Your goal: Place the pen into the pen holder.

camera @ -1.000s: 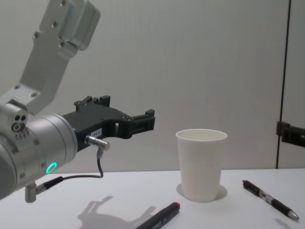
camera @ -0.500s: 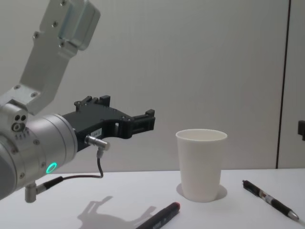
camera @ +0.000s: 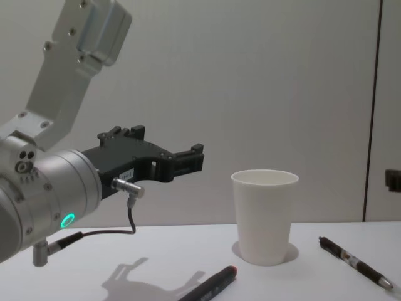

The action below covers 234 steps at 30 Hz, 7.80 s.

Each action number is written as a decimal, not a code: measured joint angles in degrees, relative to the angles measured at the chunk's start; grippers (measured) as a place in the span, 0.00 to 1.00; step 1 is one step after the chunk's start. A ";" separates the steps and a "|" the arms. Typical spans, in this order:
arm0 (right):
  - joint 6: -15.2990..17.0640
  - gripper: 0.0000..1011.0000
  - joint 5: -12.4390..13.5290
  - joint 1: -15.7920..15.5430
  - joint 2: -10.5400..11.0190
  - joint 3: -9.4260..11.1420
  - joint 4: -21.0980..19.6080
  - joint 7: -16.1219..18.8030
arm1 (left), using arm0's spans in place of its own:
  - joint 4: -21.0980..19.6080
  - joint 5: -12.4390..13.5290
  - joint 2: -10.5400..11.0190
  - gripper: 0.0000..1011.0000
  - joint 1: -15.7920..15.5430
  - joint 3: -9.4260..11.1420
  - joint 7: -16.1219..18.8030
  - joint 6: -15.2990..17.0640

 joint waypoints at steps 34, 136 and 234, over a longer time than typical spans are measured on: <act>15.38 0.99 -2.50 10.89 -9.91 -2.47 12.37 -2.39 | 0.00 0.00 0.00 0.99 0.00 0.00 0.00 0.00; 13.11 0.56 -6.14 13.01 -13.59 -2.87 21.87 -0.13 | 0.00 0.00 0.00 0.99 0.00 0.00 0.00 0.00; 7.23 0.13 -6.18 12.29 -12.82 -2.19 20.43 3.68 | 0.00 0.00 0.00 0.99 0.00 0.00 0.00 0.00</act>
